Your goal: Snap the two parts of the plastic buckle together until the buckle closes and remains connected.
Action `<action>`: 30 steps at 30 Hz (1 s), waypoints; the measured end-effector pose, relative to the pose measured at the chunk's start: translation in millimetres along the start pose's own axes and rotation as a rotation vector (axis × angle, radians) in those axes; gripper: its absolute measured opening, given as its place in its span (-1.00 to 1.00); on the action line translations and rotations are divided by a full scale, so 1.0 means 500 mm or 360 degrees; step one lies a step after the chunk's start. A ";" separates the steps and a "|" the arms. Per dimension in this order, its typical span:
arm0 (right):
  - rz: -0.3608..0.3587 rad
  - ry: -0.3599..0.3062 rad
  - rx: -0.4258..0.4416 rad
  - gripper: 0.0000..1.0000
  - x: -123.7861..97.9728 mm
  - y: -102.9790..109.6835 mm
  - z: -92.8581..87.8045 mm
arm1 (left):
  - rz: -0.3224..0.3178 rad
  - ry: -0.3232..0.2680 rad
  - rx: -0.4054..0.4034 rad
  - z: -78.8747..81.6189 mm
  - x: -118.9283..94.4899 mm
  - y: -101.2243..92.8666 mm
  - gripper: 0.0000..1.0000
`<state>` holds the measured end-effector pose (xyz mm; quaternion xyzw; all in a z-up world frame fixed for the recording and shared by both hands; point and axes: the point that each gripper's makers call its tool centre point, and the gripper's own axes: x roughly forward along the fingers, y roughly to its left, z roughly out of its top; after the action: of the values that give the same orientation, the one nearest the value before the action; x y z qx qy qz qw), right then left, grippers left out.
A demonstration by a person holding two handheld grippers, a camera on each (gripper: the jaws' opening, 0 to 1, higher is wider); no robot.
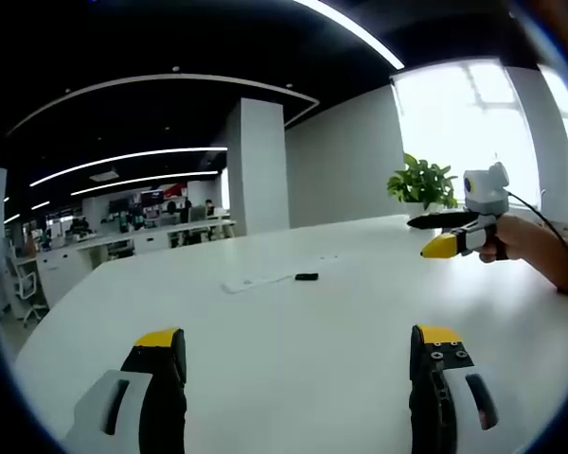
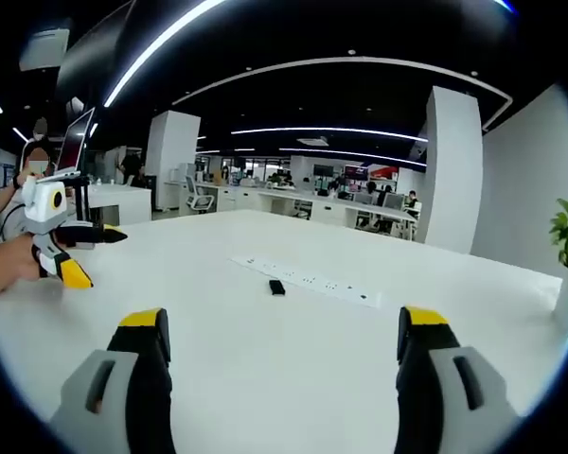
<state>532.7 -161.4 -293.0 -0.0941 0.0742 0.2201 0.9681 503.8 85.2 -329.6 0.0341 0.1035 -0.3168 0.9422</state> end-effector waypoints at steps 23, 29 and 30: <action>-0.0036 -0.0009 -0.0058 0.97 -0.085 0.028 -0.021 | -0.0024 -0.0052 -0.0037 0.021 -0.013 0.002 0.99; -0.0043 -0.0030 -0.0044 0.97 -0.115 0.030 -0.023 | -0.0041 -0.0034 -0.0059 0.019 -0.013 0.003 0.99; -0.0045 -0.0031 -0.0041 0.97 -0.119 0.030 -0.023 | -0.0033 -0.0028 -0.0052 0.018 -0.012 0.005 0.99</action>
<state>471.9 -174.9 -295.6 -0.1054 0.0605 0.2084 0.9705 501.9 89.4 -319.7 0.0149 0.1009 -0.3251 0.9402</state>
